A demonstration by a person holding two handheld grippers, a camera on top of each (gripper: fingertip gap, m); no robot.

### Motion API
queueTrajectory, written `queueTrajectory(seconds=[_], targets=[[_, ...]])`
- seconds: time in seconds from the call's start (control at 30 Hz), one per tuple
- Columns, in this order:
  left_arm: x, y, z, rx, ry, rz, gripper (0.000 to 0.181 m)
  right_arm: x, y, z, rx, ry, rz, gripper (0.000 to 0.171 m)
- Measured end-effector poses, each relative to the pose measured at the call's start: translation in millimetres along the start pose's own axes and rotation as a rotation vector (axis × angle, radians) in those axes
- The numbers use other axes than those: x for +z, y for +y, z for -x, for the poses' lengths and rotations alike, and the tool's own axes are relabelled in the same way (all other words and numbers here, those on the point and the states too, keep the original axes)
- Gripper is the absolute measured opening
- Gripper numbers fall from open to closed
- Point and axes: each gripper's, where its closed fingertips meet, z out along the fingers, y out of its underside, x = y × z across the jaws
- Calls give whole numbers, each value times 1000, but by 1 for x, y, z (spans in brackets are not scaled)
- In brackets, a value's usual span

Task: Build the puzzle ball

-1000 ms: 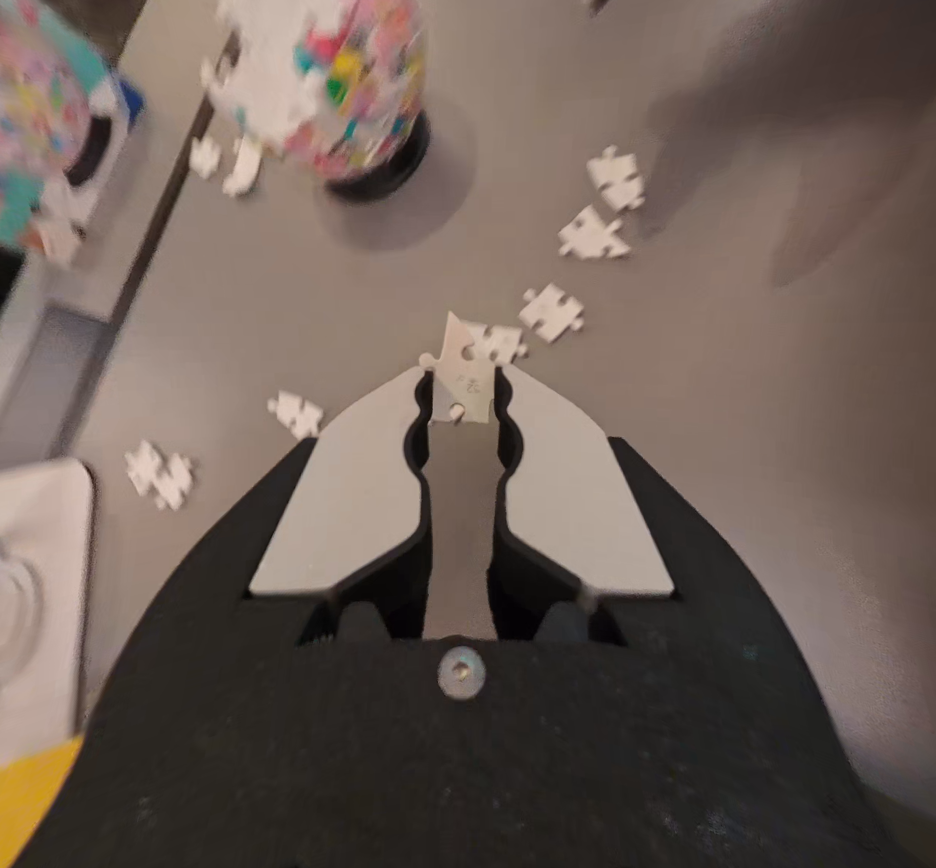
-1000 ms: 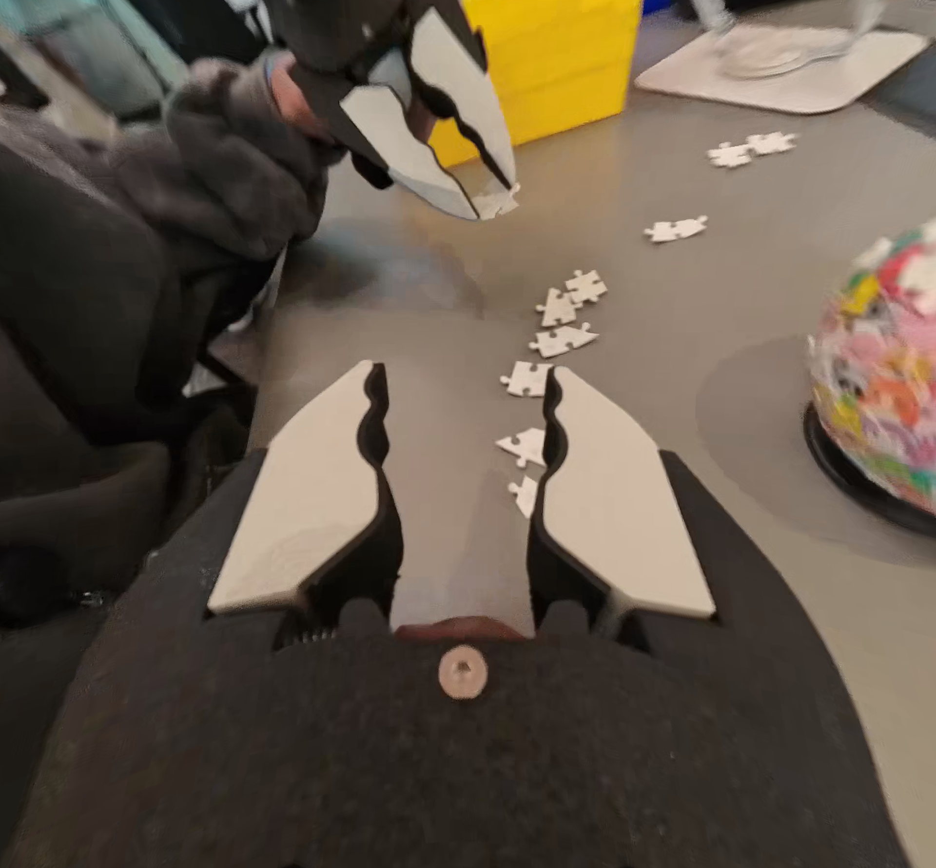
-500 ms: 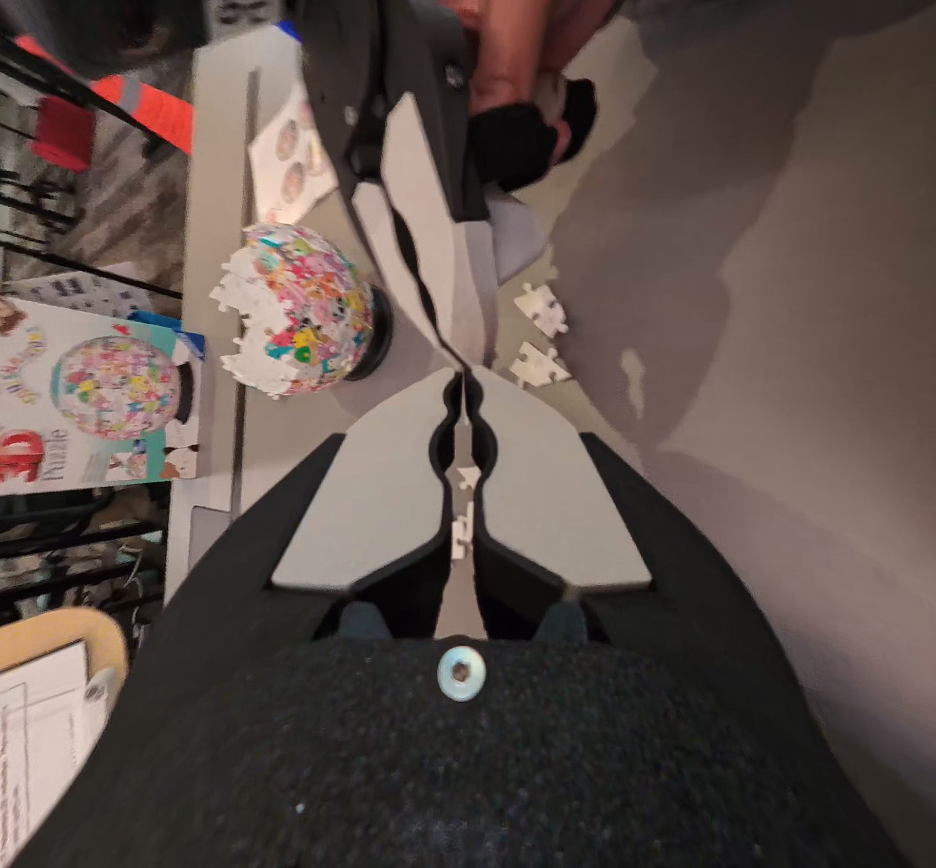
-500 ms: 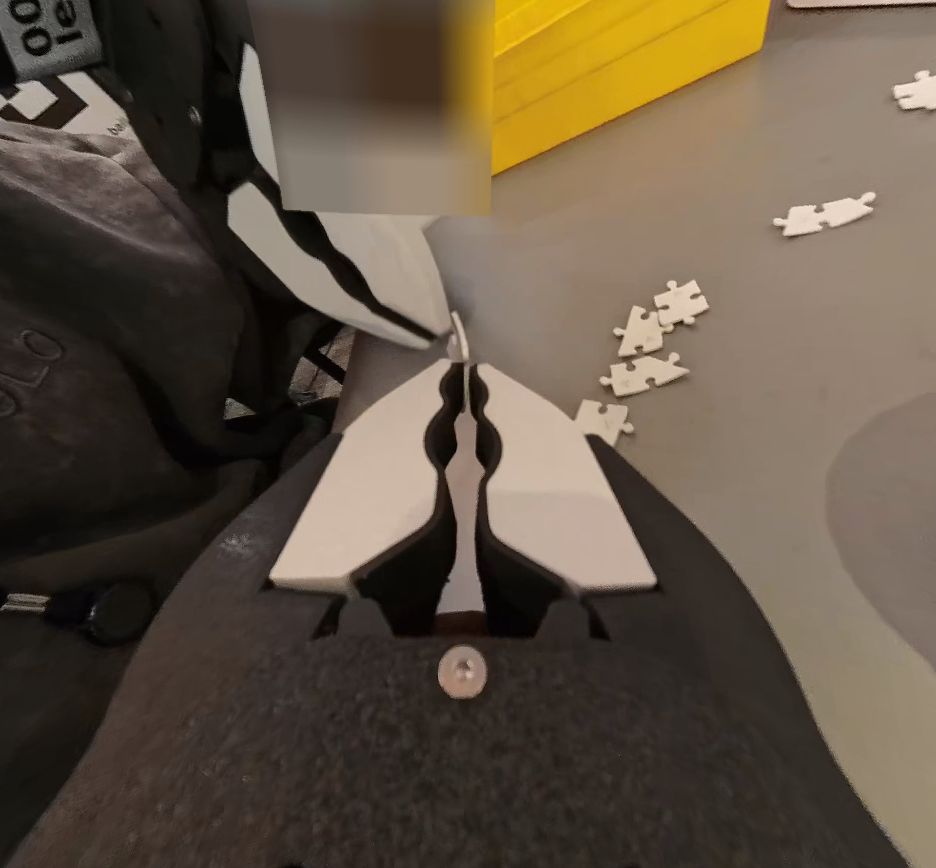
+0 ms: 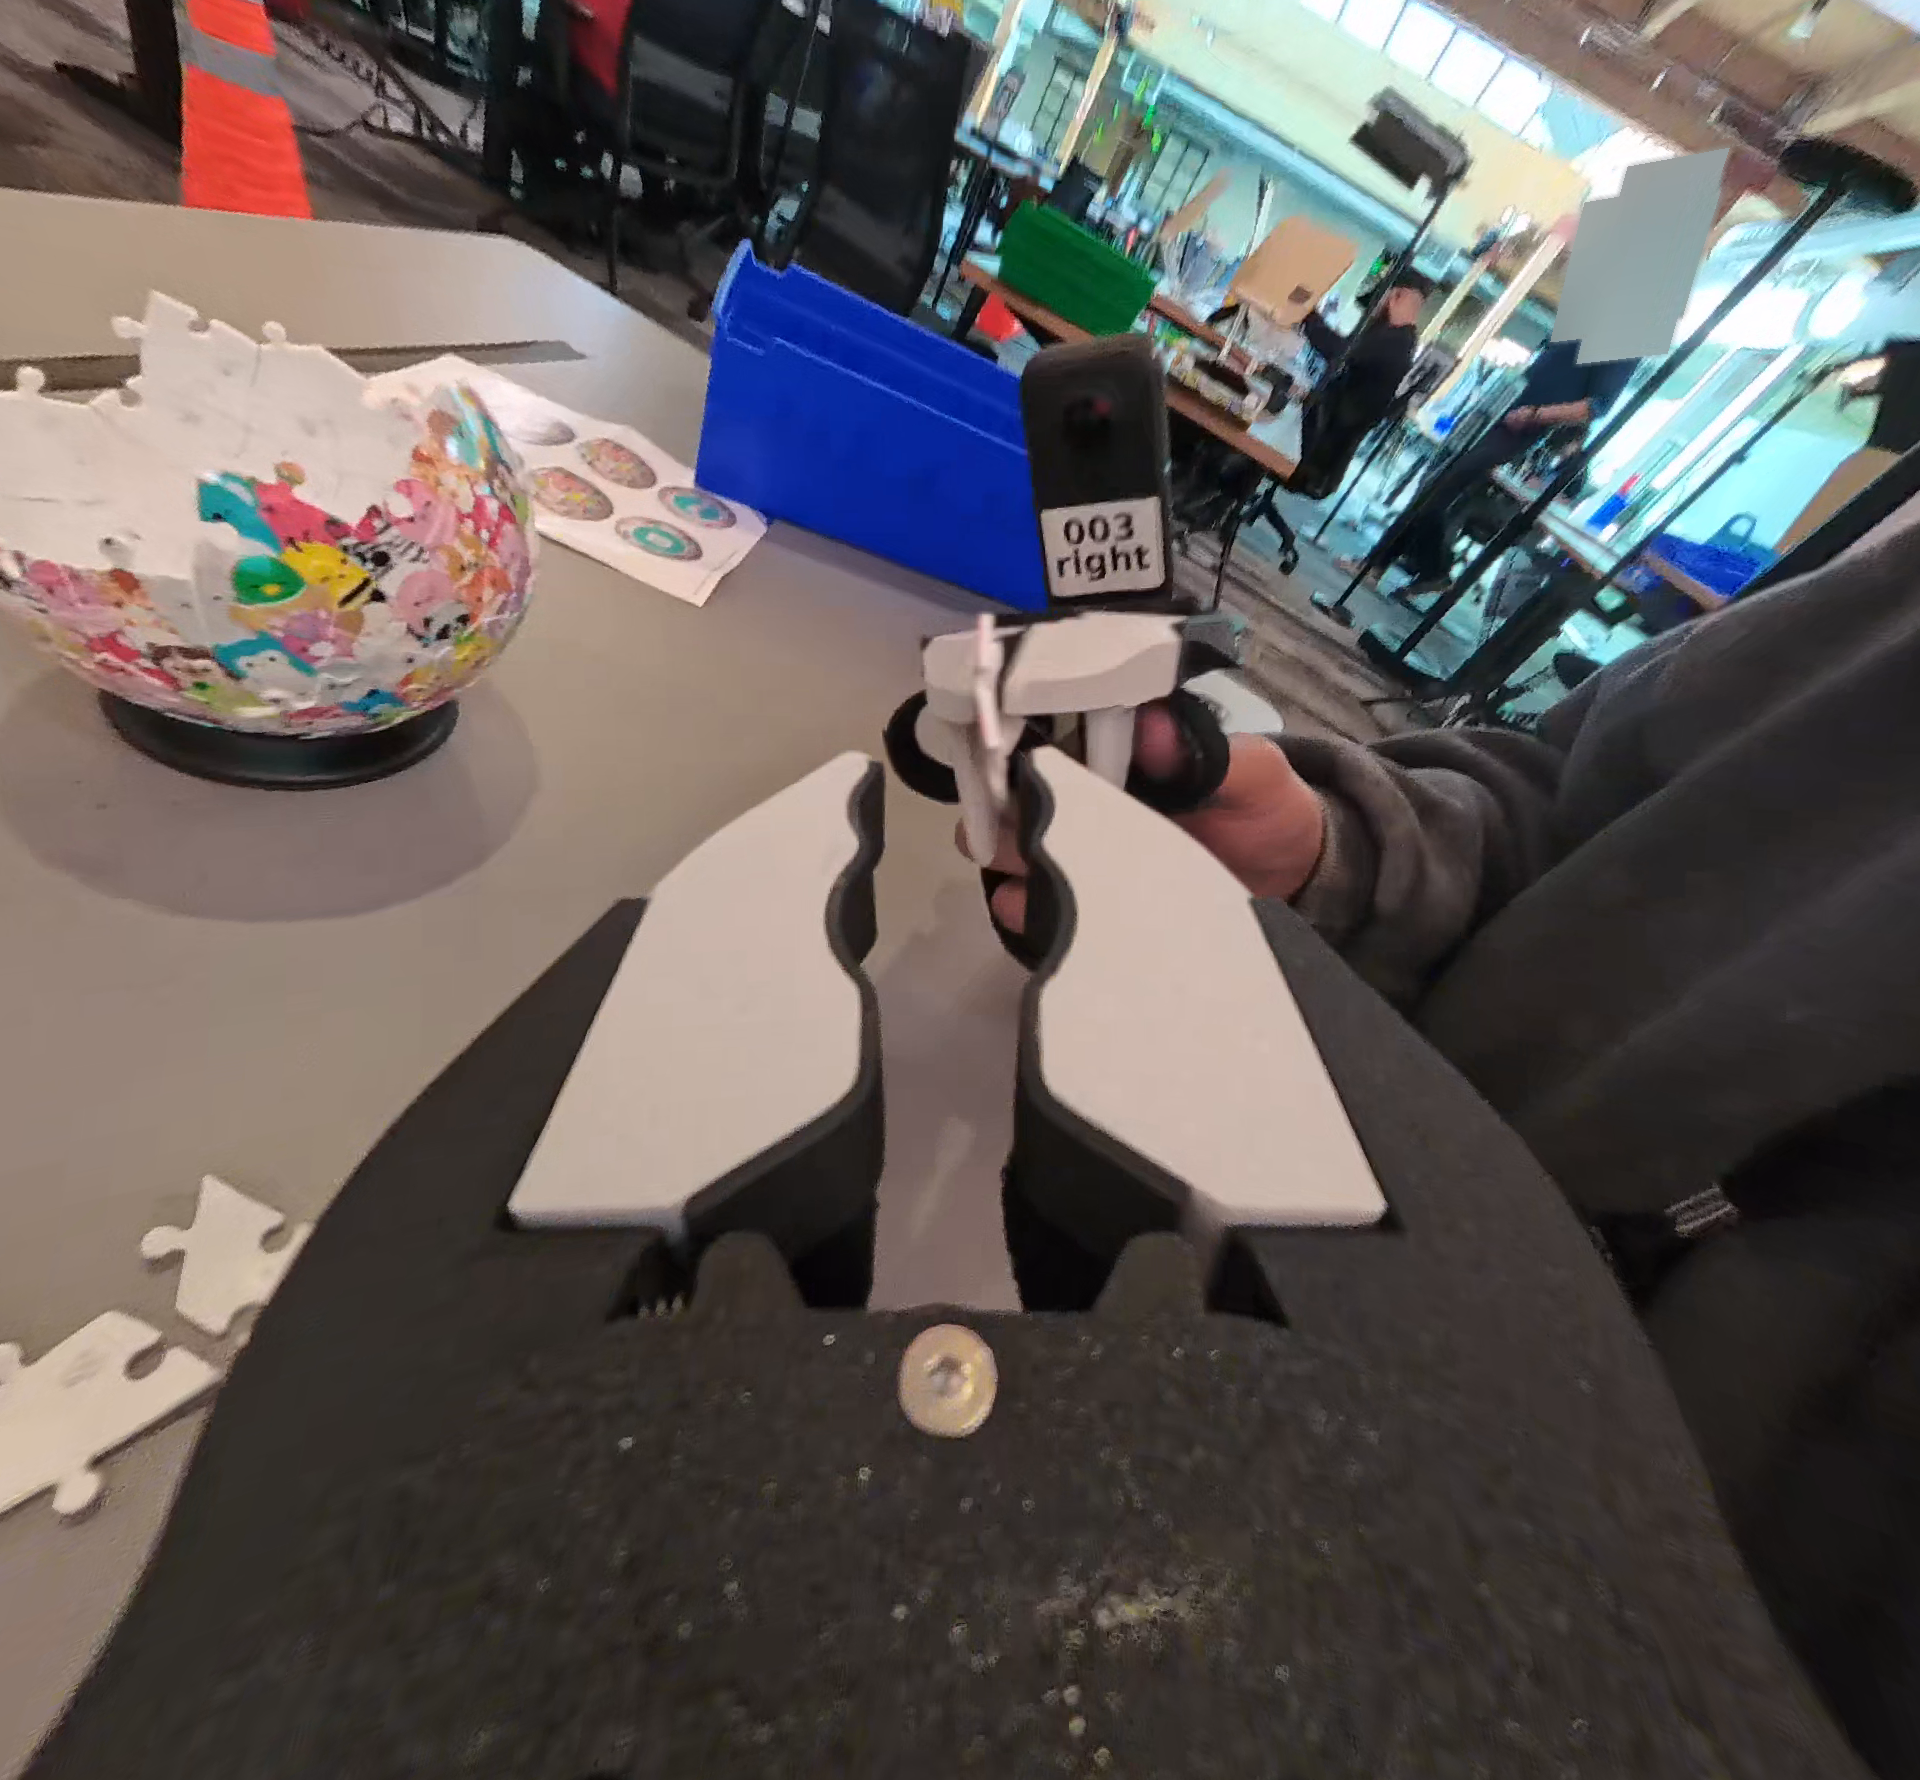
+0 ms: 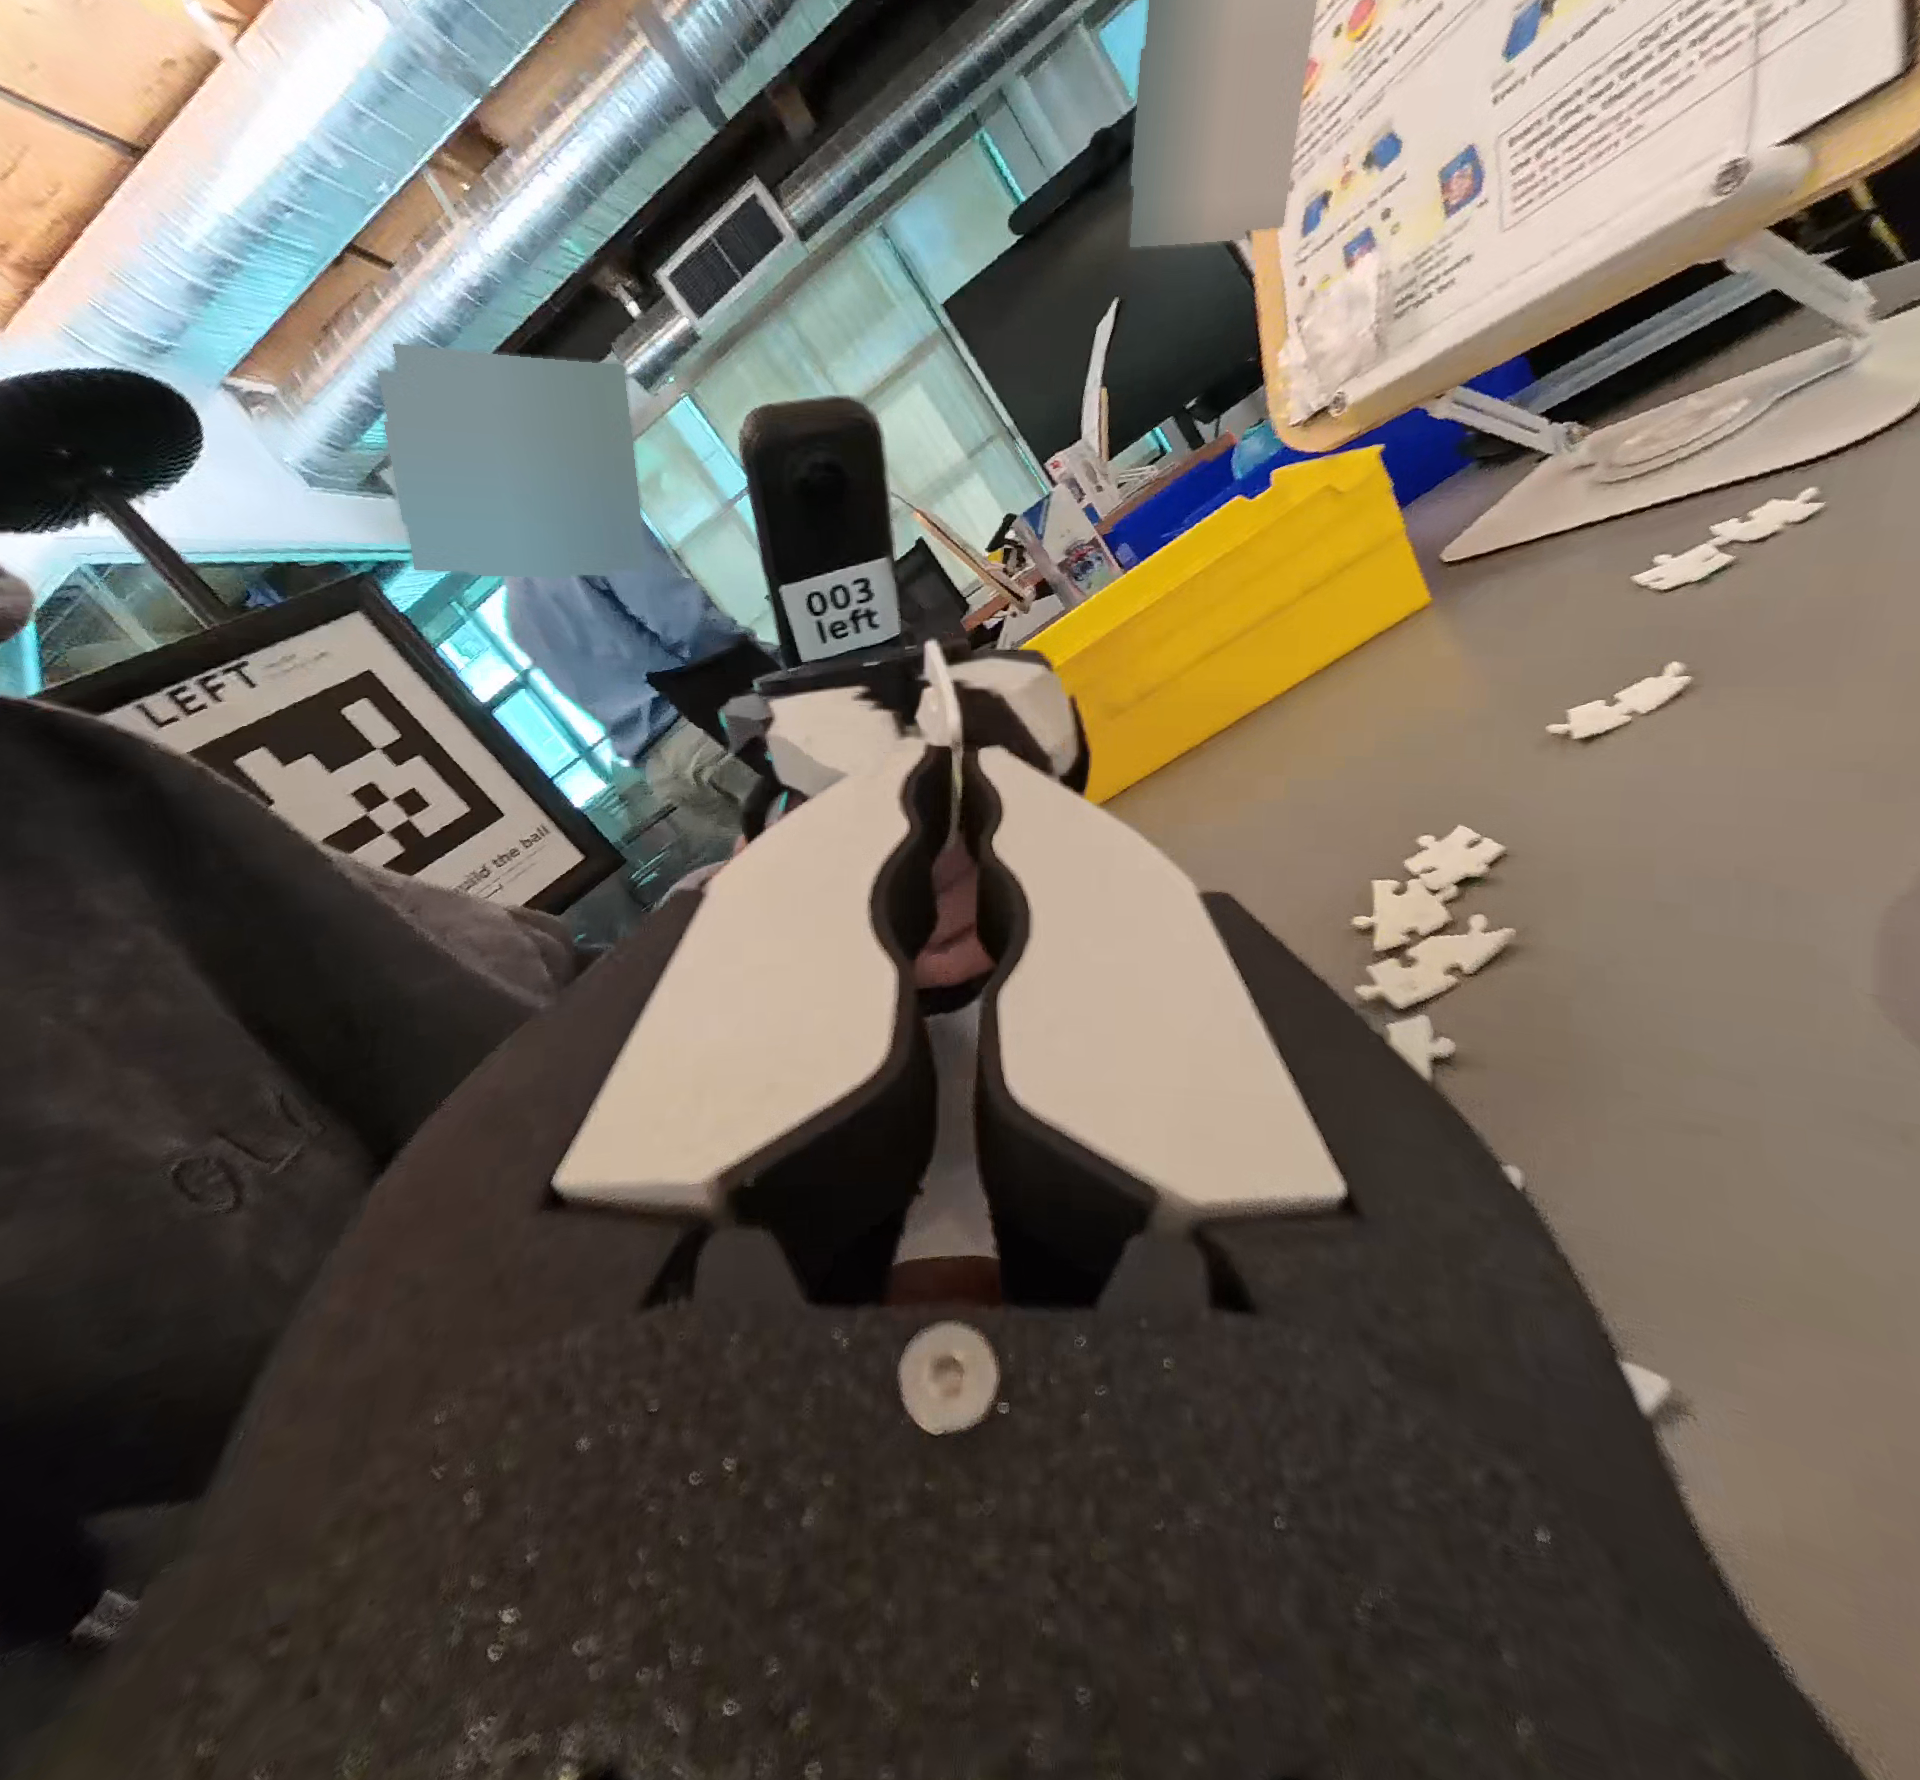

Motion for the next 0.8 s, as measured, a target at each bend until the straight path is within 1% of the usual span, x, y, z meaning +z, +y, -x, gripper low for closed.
queueTrajectory(seconds=[0.07,0.1,0.13,0.17,0.4,0.63,0.8], targets=[[2,4,-2,15,4,14,23,1,3,2,-18,3,21,2],[3,4,-4,10,19,12,17,0,4,2,-30,10,24,2],[3,3,-7,0,35,7,5,0,5,0,-42,20,38,2],[3,3,-8,-10,38,6,2,0,7,0,-52,16,55,2],[0,12,-3,-82,55,49,2,0,19,-5,-49,23,137,2],[-13,9,9,-138,50,11,2,-10,1,-11,-139,70,124,7],[-10,12,9,-155,70,20,2,-5,10,-13,-194,107,188,8]])
